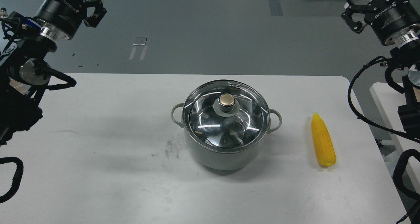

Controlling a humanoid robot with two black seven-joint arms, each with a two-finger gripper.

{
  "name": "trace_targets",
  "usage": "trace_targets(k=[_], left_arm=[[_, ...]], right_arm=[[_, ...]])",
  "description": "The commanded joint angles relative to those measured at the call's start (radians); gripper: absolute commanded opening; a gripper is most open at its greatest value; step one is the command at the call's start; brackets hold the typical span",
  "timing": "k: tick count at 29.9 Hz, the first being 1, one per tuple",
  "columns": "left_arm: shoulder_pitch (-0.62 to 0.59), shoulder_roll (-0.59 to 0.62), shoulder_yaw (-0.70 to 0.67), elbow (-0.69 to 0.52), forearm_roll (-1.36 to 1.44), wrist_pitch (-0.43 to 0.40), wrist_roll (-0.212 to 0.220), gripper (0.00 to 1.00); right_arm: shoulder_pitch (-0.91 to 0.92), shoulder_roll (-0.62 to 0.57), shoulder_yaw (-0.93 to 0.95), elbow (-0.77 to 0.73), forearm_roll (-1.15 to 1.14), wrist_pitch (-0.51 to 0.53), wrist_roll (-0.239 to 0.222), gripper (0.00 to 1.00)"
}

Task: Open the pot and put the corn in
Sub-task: 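Move the left gripper toward the brass knob of the glass lid, then close the left gripper on the lid's brass knob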

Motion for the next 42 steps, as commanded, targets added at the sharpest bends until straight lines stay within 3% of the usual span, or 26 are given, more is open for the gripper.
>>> trace_targets(k=[1, 2, 7, 9, 13, 15, 18, 22, 34, 42], left_arm=[[0.001, 0.008, 0.000, -0.104, 0.245, 0.000, -0.110, 0.95], [0.001, 0.008, 0.000, -0.147, 0.346, 0.000, -0.135, 0.91], [0.042, -0.004, 0.012, -0.324, 0.689, 0.013, -0.135, 0.90], [0.063, -0.006, 0.029, -0.398, 0.857, 0.072, -0.135, 0.90], [0.082, -0.004, 0.118, -0.483, 1.165, 0.160, -0.135, 0.78], [0.077, -0.003, 0.188, -0.495, 1.306, 0.220, -0.135, 0.76], [0.076, 0.014, 0.312, -0.497, 1.524, 0.408, -0.135, 0.76], [0.073, 0.037, 0.466, -0.480, 1.698, 0.582, -0.135, 0.76], [0.067, 0.024, 0.508, -0.478, 1.698, 0.583, -0.135, 0.76], [0.054, -0.061, 0.509, -0.440, 1.698, 0.515, -0.135, 0.76]], right_arm=[[-0.012, -0.024, 0.001, -0.001, 0.000, 0.000, 0.000, 1.00], [-0.013, -0.032, 0.003, -0.003, 0.000, 0.000, 0.000, 1.00], [-0.019, -0.063, 0.011, -0.006, 0.003, 0.000, 0.003, 1.00], [-0.024, -0.064, 0.018, -0.006, 0.003, 0.000, 0.001, 1.00], [-0.029, -0.069, 0.020, -0.004, 0.003, 0.000, 0.003, 1.00], [-0.032, -0.067, 0.020, -0.003, 0.003, 0.000, 0.003, 1.00], [-0.032, -0.069, 0.021, -0.003, 0.003, 0.000, 0.003, 1.00], [-0.033, -0.069, 0.030, -0.003, 0.003, 0.000, 0.003, 1.00], [-0.033, -0.069, 0.032, 0.000, 0.003, 0.000, 0.003, 1.00], [-0.033, -0.069, 0.032, -0.001, 0.003, 0.000, 0.003, 1.00]])
